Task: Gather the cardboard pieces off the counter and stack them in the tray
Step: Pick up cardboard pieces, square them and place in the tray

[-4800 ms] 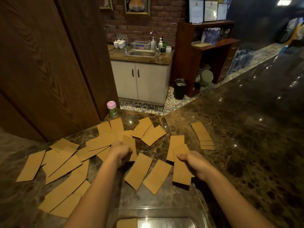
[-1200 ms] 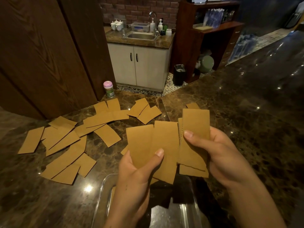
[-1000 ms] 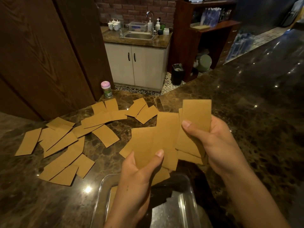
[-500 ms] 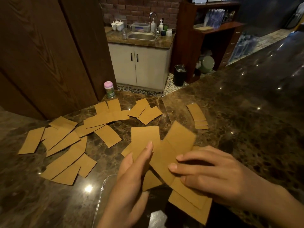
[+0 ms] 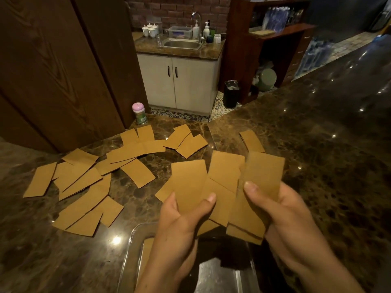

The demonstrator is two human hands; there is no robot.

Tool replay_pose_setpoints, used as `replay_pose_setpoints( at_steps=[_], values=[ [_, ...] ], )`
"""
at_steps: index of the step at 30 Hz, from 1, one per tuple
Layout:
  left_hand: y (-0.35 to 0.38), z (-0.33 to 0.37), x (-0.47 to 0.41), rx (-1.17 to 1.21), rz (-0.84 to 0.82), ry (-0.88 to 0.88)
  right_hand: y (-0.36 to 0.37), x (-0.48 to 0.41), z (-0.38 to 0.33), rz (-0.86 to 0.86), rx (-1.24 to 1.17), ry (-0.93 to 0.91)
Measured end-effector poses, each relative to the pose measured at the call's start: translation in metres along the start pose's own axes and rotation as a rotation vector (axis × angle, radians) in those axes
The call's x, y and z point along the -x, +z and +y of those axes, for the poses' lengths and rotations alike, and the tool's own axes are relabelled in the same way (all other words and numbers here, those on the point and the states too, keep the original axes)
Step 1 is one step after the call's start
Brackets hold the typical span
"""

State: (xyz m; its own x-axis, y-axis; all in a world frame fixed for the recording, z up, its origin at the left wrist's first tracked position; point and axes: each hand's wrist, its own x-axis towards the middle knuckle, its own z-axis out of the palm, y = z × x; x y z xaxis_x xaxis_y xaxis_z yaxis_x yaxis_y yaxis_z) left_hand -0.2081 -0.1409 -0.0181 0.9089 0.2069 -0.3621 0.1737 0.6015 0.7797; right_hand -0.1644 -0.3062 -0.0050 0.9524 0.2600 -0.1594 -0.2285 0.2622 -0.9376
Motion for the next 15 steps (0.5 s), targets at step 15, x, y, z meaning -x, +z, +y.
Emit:
replay_pose_setpoints(
  at_steps=[15],
  values=[
    [-0.002,-0.005,-0.002,-0.031,-0.068,-0.092,-0.009,-0.031,0.006,0.123,-0.039,0.124]
  ],
)
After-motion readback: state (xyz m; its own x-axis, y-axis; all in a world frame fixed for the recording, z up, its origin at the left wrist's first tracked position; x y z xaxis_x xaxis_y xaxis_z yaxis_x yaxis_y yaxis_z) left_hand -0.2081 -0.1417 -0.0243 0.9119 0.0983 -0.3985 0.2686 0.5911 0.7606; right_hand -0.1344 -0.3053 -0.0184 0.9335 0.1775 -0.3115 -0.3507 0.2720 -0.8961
